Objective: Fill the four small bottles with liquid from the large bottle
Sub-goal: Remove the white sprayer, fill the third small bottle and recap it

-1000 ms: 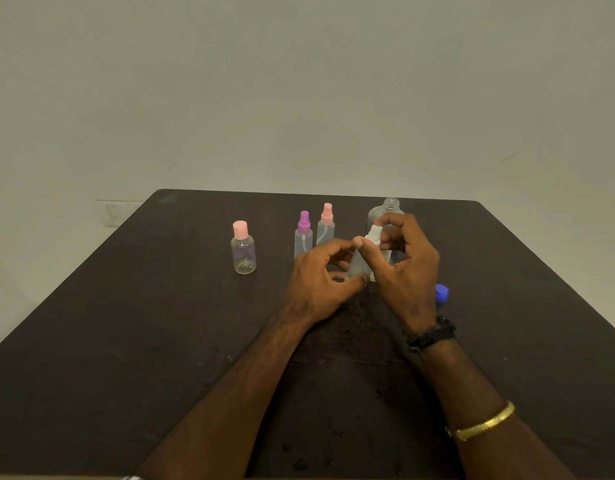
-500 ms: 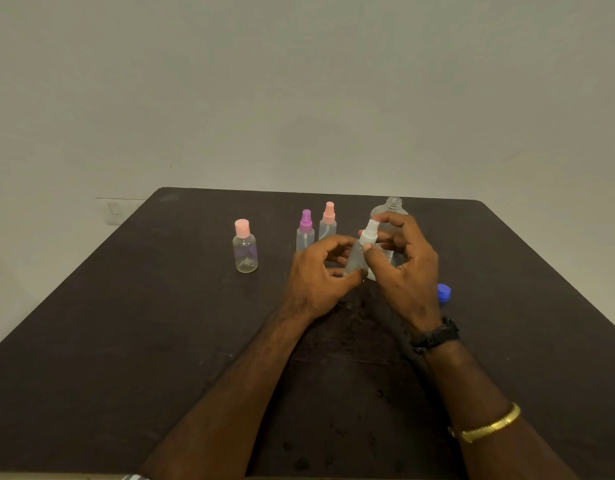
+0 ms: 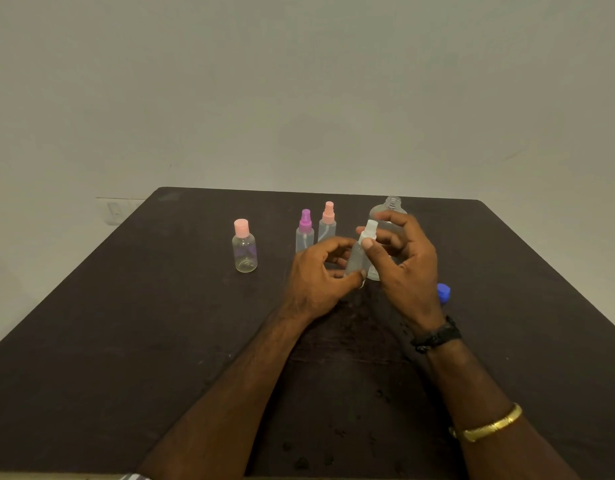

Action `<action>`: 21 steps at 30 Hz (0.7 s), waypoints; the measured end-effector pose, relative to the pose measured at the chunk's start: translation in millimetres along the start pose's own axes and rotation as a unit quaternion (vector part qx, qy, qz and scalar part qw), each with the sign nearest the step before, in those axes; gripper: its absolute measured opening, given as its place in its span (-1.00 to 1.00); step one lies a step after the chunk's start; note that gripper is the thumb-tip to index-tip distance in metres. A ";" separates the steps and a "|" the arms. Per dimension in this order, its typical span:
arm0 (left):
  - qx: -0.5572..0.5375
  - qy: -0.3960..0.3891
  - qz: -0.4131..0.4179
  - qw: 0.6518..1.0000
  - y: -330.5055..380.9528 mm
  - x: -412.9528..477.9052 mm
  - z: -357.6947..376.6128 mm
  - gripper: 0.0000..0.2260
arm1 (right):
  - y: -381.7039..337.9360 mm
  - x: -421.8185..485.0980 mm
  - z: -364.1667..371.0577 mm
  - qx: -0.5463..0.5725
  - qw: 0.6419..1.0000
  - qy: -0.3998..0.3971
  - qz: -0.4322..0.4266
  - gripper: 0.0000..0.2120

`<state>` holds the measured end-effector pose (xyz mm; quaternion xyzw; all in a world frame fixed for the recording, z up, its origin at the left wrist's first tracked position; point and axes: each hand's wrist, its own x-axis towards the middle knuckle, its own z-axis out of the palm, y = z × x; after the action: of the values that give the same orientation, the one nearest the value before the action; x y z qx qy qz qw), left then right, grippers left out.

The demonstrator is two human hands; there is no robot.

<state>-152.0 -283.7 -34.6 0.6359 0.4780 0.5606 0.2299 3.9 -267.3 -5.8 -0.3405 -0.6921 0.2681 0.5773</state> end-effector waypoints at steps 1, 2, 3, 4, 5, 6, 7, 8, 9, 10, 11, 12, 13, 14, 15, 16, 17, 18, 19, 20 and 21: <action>0.002 0.000 -0.002 1.000 -0.2 0.0 -0.3 -0.59 | 0.1 -0.2 0.0 -0.004 1.000 0.004 0.003 -0.64; 0.004 0.001 -0.003 1.000 -0.1 -0.1 -0.3 -0.60 | -0.3 -0.5 0.3 -0.009 1.000 0.008 0.004 -0.63; 0.005 0.001 -0.004 1.000 -0.1 -0.2 -0.4 -0.61 | -0.7 -0.7 1.1 -0.016 1.000 0.011 0.003 -0.62; 0.006 0.003 -0.004 1.000 -0.3 -0.3 -0.3 -0.61 | -1.2 -1.0 1.8 -0.026 1.000 0.017 -0.001 -0.61; 0.006 0.005 -0.003 1.000 -0.6 -0.3 -0.2 -0.62 | -1.8 -1.0 2.6 -0.038 0.999 0.024 -0.008 -0.61; 0.007 0.008 -0.003 1.000 -0.5 -0.7 -0.1 -0.62 | -2.1 -0.8 3.3 -0.047 0.998 0.031 -0.012 -0.61; 0.008 0.009 -0.003 1.000 -0.4 -0.6 -0.4 -0.63 | -2.0 -0.2 3.7 -0.052 0.998 0.036 -0.013 -0.61; 0.009 0.009 -0.003 1.000 -0.4 -0.7 -0.6 -0.62 | -1.6 0.1 3.8 -0.056 0.998 0.040 -0.010 -0.62; 0.011 0.008 -0.004 1.000 -0.9 -0.2 -0.9 -0.62 | -1.1 0.4 4.1 -0.059 0.997 0.041 -0.006 -0.62; 0.015 0.007 -0.005 1.000 -1.4 -0.1 -1.3 -0.61 | -0.4 0.5 4.4 -0.062 0.997 0.041 0.000 -0.61; 0.018 0.009 -0.007 1.000 -2.0 0.3 -1.9 -0.61 | 0.3 0.5 5.3 -0.063 0.997 0.040 0.005 -0.62; 0.021 0.012 -0.010 1.000 -2.6 0.5 -2.6 -0.61 | 1.1 0.4 6.3 -0.064 0.997 0.039 0.010 -0.63; 0.023 0.016 -0.012 1.000 -3.4 1.0 -3.5 -0.61 | 1.5 0.0 7.7 -0.065 0.997 0.038 0.013 -0.65; 0.025 0.022 -0.013 0.999 -3.9 1.5 -4.6 -0.61 | 1.2 -0.5 8.9 -0.066 0.997 0.035 0.014 -0.65; 0.026 0.029 -0.014 0.999 -3.9 2.0 -5.7 -0.61 | 0.7 -1.1 10.0 -0.062 0.997 0.031 0.014 -0.65; 0.028 0.038 -0.016 0.999 -3.5 2.7 -7.8 -0.61 | 0.5 -2.0 11.5 -0.055 0.998 0.026 0.015 -0.64; 0.029 0.049 -0.018 0.998 -3.2 3.8 -10.1 -0.60 | 1.0 -2.8 12.9 -0.046 0.999 0.020 0.018 -0.62; 0.031 0.061 -0.019 0.997 -2.6 4.8 -12.5 -0.60 | 1.8 -3.8 13.8 -0.040 0.999 0.015 0.022 -0.61; 0.034 0.075 -0.022 0.996 -2.5 6.2 -15.8 -0.59 | 2.6 -4.5 15.6 -0.038 0.999 0.009 0.025 -0.61; 0.039 0.090 -0.024 0.995 -2.7 7.4 -18.9 -0.58 | 3.3 -5.2 16.9 -0.038 0.999 0.002 0.027 -0.60; 0.044 0.103 -0.028 0.993 -3.4 8.7 -22.3 -0.58 | 4.0 -5.8 18.4 -0.041 0.999 -0.005 0.028 -0.59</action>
<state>-174.7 -280.1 -27.1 0.5708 0.5409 0.5949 0.1666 -12.9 -269.0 -15.9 -0.3818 -0.6953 0.2574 0.5519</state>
